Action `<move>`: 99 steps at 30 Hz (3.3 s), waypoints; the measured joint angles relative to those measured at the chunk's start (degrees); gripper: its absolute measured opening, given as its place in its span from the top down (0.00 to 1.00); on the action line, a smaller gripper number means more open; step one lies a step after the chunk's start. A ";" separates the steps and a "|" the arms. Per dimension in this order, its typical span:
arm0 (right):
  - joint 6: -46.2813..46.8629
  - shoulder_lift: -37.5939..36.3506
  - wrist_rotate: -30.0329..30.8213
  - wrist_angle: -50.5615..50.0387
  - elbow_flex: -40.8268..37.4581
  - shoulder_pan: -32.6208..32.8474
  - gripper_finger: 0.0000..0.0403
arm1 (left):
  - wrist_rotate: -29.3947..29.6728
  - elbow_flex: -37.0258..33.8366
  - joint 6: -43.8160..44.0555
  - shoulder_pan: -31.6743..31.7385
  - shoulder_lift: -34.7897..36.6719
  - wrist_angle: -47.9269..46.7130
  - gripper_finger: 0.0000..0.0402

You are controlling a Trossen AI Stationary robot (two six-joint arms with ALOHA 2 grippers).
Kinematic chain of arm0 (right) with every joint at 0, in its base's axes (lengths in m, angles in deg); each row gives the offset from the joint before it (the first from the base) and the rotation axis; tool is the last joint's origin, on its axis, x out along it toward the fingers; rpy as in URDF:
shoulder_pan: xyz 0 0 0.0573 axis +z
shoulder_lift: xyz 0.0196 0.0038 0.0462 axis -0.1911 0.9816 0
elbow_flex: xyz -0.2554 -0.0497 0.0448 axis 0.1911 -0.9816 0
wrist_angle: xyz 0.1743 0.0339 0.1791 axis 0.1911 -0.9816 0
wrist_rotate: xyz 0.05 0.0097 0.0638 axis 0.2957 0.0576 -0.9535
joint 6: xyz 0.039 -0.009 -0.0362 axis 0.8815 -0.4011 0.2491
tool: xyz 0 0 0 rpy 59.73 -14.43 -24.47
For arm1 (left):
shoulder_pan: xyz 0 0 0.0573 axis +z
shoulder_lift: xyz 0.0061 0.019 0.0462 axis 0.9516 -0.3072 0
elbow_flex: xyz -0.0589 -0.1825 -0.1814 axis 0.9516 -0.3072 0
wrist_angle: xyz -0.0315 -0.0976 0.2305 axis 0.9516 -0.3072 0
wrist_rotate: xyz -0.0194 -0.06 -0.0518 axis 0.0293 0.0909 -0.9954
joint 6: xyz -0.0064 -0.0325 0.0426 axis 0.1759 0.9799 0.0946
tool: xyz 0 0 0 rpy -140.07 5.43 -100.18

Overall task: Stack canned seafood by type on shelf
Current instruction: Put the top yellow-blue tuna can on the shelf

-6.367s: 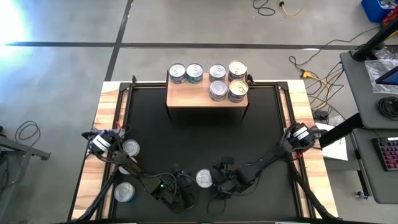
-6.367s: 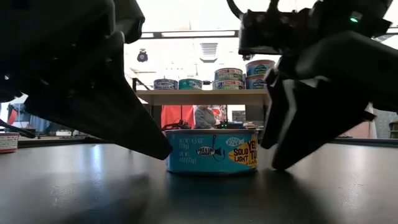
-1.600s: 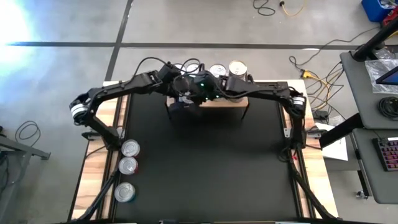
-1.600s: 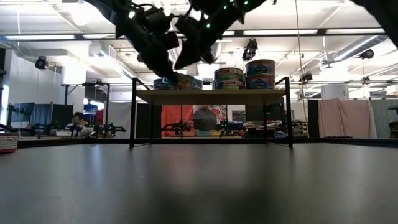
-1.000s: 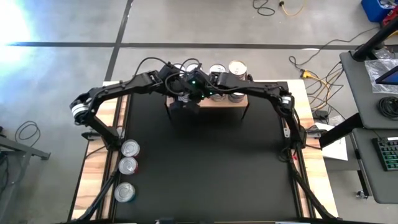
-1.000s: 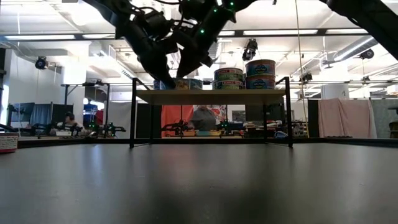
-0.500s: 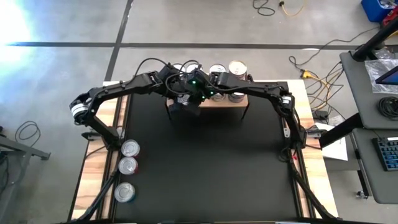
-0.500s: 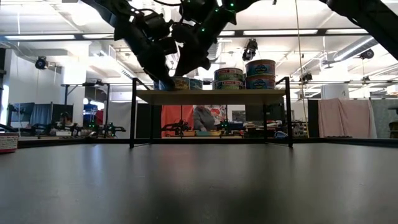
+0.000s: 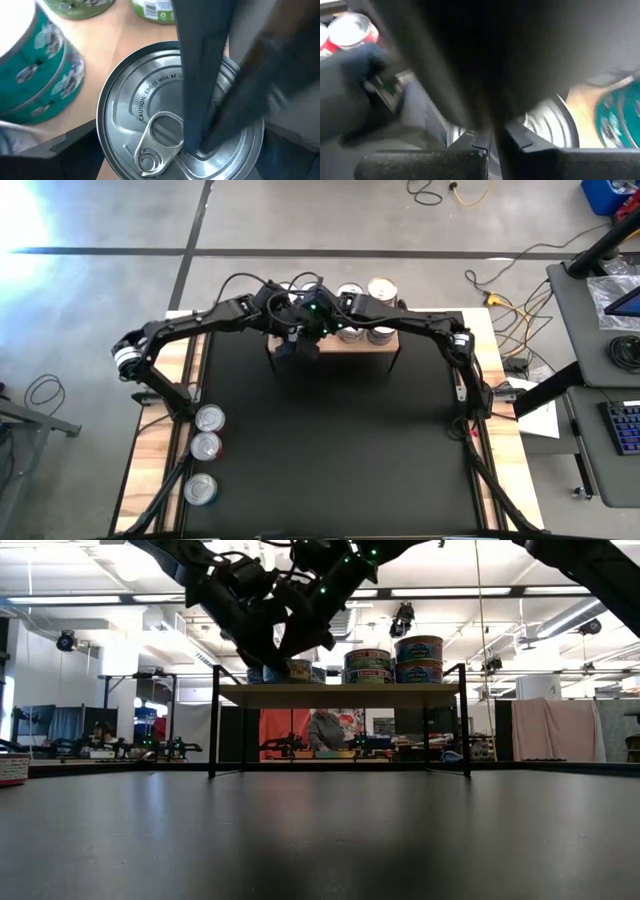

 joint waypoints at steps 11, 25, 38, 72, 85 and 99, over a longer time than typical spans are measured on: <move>-4.63 -1.41 1.14 0.62 -0.06 -0.74 0.97 | -1.16 -4.65 0.93 0.00 0.11 7.01 0.00; -3.21 -1.48 1.03 2.84 -7.39 -1.44 0.97 | 0.15 -4.52 0.01 0.02 0.17 9.81 0.00; -1.80 -1.56 6.22 2.20 -8.76 -1.41 0.97 | 0.07 -4.72 -1.99 0.11 1.62 7.66 0.00; -1.75 -1.52 7.36 -6.76 -9.49 -2.84 0.97 | 12.00 -5.14 -5.92 0.87 8.06 1.13 0.01; 0.34 -1.38 7.27 0.13 -9.62 -3.05 0.97 | 13.59 -5.17 5.14 0.00 25.87 0.37 0.00; -3.20 -2.06 6.56 -6.20 -9.57 -3.06 0.97 | 19.52 -5.27 24.90 -4.08 32.86 -28.54 0.00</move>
